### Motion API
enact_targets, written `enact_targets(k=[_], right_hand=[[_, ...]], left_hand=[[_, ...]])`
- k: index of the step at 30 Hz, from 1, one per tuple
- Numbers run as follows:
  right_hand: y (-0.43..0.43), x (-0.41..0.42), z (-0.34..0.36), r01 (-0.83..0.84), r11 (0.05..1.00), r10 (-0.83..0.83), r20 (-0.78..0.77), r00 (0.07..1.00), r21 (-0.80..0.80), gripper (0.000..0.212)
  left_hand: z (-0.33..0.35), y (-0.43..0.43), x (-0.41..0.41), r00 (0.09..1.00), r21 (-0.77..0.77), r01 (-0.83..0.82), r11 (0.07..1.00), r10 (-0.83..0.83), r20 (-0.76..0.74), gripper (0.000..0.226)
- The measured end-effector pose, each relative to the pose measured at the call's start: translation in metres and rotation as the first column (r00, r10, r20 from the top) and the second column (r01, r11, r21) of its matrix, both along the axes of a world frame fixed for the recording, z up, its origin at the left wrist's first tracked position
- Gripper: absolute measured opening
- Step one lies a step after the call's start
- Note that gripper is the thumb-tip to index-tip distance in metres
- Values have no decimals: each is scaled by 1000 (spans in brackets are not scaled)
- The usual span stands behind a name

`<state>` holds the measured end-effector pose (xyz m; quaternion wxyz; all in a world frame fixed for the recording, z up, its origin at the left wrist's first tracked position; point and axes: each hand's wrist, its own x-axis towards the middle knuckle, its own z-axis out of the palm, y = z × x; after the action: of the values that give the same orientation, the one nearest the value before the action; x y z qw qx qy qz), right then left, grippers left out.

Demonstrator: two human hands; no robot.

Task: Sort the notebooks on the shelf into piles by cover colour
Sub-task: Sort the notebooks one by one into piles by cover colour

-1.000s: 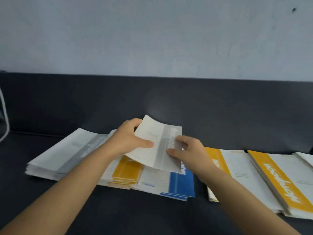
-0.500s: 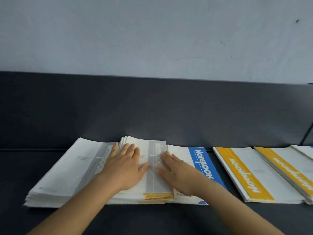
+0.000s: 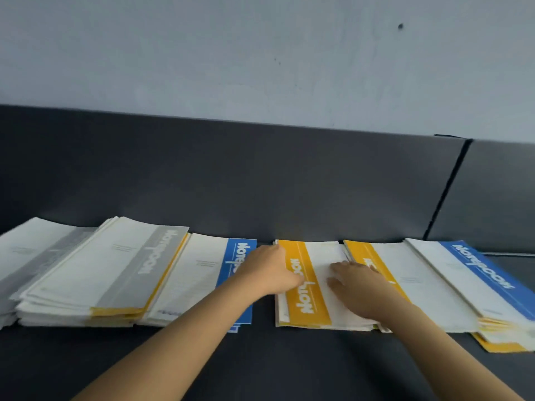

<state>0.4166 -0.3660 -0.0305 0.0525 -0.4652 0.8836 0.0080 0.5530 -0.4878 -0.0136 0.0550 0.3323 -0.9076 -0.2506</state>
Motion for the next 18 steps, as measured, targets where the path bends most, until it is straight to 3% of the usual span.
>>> enact_targets(k=[8, 13, 18], right_hand=[[0, 1, -1, -221, 970, 230, 80, 970, -101, 42], [-9, 7, -10, -207, 971, 222, 128, 967, -119, 43], [-11, 7, -7, -192, 972, 214, 172, 962, -139, 44]], left_hand=[[0, 18, -27, 965, 2, -228, 974, 226, 131, 31], [7, 25, -27, 952, 107, -275, 955, 255, 170, 29], [5, 23, -17, 957, 213, -289, 933, 275, 93, 32]])
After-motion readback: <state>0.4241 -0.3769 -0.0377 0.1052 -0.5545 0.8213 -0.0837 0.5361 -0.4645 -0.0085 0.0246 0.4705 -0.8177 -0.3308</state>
